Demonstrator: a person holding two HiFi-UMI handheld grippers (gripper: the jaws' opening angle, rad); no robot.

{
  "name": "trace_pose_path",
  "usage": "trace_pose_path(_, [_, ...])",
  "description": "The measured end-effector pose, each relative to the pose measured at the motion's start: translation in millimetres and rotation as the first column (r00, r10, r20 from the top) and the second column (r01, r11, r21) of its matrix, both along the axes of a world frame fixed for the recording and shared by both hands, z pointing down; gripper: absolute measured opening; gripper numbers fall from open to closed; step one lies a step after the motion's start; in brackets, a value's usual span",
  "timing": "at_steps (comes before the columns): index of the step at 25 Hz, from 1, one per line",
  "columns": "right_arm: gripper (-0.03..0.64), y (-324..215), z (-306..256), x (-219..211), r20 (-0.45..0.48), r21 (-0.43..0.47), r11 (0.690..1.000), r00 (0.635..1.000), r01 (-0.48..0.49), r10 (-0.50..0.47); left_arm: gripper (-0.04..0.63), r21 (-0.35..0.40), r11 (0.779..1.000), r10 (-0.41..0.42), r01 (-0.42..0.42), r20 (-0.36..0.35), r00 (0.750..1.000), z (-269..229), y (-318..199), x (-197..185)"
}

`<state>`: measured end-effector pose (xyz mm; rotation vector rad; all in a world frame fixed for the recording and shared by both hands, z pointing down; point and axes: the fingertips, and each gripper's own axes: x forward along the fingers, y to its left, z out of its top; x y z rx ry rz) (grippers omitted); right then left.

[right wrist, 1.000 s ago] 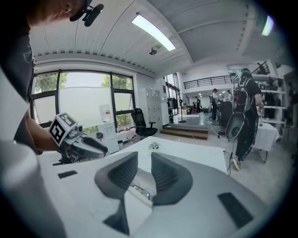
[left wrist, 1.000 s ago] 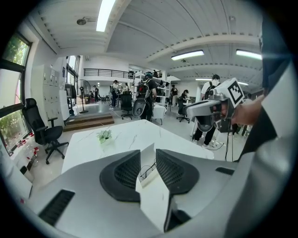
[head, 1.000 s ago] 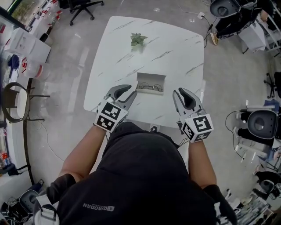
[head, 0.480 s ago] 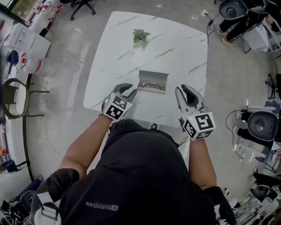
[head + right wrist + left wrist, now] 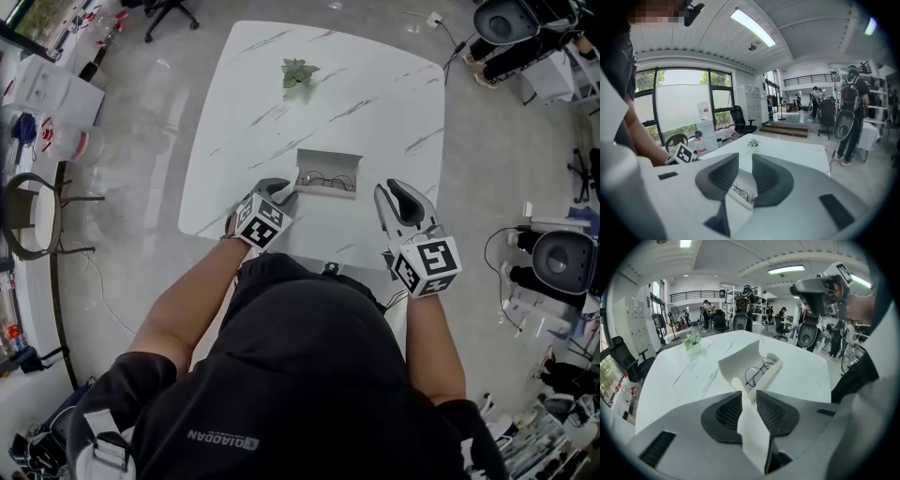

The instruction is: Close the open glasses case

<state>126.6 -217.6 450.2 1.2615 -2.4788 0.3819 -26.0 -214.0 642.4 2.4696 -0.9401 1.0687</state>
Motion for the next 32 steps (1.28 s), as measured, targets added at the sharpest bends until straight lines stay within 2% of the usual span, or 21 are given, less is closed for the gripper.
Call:
trace_pose_path(14, [0.087,4,9,4,0.015,-0.027,0.999,1.0,-0.018,0.019,0.077,-0.016,0.998,0.056,-0.055,0.064,0.996,19,0,3])
trace_pose_path(26, [0.087,5,15,5,0.016,-0.041,0.999,1.0,-0.02,0.021,0.065,-0.002,0.995,0.103,-0.104,0.101,0.989,21,1,7])
trace_pose_path(29, [0.087,2,19,6,0.001,-0.042,0.999,1.0,-0.014,0.014,0.064,-0.005,0.994,0.111,-0.111,0.098,0.989,21,2,7])
trace_pose_path(32, [0.087,-6,28,7,-0.053,-0.037,0.999,0.999,0.0,-0.002,0.066,-0.004,0.994,0.107,-0.107,0.088,0.99,21,1,7])
